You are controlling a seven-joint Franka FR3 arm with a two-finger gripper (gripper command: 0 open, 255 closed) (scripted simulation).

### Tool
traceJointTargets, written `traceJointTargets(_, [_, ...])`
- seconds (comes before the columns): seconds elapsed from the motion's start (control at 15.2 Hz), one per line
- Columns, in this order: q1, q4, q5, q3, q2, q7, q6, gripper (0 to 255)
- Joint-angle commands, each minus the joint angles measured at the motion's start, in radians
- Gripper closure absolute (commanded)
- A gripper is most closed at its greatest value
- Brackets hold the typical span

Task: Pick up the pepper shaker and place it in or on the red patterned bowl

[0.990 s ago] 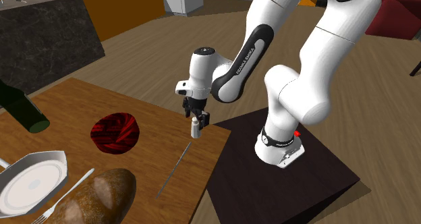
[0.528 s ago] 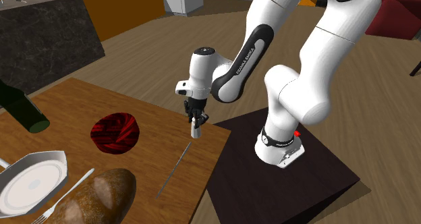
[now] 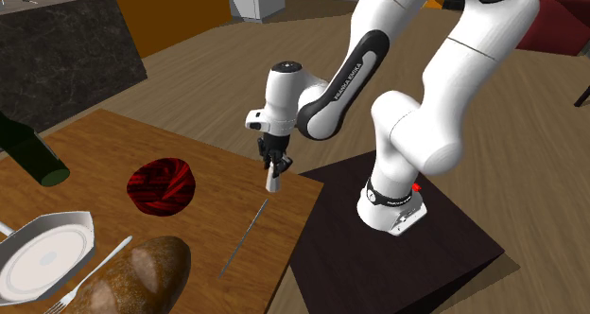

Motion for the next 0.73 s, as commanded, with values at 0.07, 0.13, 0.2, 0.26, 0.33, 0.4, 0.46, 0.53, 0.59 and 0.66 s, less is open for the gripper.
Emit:
traceJointTargets(0.07, [-0.018,0.01,-0.008,0.022,-0.057,0.01,-0.067,255])
traceJointTargets(0.13, [-0.023,0.013,-0.009,0.03,-0.077,0.012,-0.09,255])
traceJointTargets(0.2, [-0.028,0.017,-0.01,0.038,-0.097,0.015,-0.114,255])
traceJointTargets(0.26, [-0.032,0.021,-0.01,0.045,-0.116,0.017,-0.137,255])
traceJointTargets(0.33, [-0.036,0.025,-0.01,0.052,-0.135,0.019,-0.159,255])
traceJointTargets(0.4, [-0.039,0.029,-0.009,0.059,-0.153,0.021,-0.182,255])
traceJointTargets(0.46, [-0.042,0.034,-0.008,0.066,-0.17,0.022,-0.204,255])
traceJointTargets(0.53, [-0.044,0.039,-0.006,0.072,-0.187,0.023,-0.226,255])
traceJointTargets(0.59, [-0.046,0.045,-0.004,0.078,-0.203,0.025,-0.247,255])
traceJointTargets(0.66, [-0.047,0.05,-0.002,0.085,-0.218,0.026,-0.268,255])
